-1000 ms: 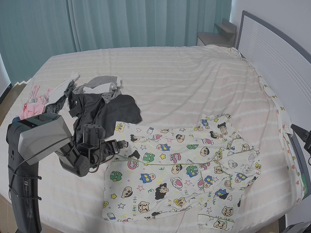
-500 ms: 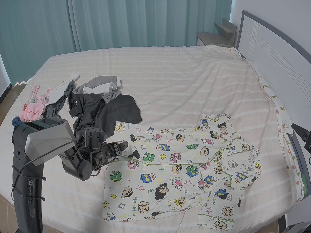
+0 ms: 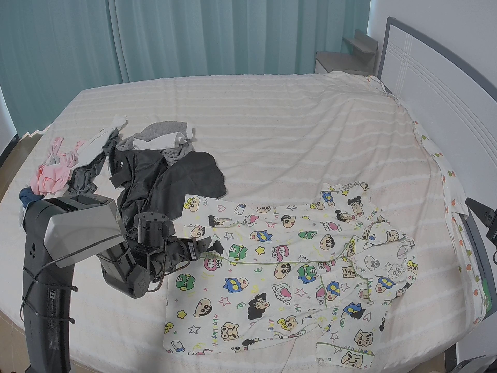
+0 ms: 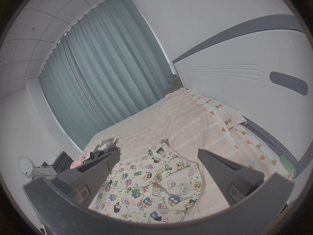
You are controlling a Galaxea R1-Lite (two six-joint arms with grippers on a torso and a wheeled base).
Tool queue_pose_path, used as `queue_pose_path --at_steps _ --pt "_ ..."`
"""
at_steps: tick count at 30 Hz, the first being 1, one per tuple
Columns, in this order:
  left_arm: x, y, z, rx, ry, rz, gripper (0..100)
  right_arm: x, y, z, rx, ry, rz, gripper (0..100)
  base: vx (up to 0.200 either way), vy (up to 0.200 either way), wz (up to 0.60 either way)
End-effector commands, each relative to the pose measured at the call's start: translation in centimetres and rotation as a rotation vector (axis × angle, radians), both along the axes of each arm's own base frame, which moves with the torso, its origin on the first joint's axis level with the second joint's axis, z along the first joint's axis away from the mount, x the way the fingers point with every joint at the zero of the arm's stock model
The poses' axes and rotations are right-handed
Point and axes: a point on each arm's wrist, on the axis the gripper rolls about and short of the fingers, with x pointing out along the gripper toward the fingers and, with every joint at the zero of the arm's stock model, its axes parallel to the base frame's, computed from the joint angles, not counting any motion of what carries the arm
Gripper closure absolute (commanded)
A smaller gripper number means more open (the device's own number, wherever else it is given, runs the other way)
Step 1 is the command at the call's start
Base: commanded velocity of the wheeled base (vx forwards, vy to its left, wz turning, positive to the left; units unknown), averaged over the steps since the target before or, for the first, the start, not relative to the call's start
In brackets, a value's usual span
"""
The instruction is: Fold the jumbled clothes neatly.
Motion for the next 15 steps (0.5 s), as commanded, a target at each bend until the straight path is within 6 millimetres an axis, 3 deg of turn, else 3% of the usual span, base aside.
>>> queue_pose_path --at_steps 1,15 --pt "-0.1 0.0 -0.4 0.008 0.011 -0.002 0 0.0 0.0 0.0 0.001 -0.002 0.006 0 0.0 0.0 0.0" --pt "0.2 0.9 -1.1 0.089 0.004 -0.011 0 0.0 0.0 0.0 0.002 -0.001 0.006 0 0.0 0.0 0.0"
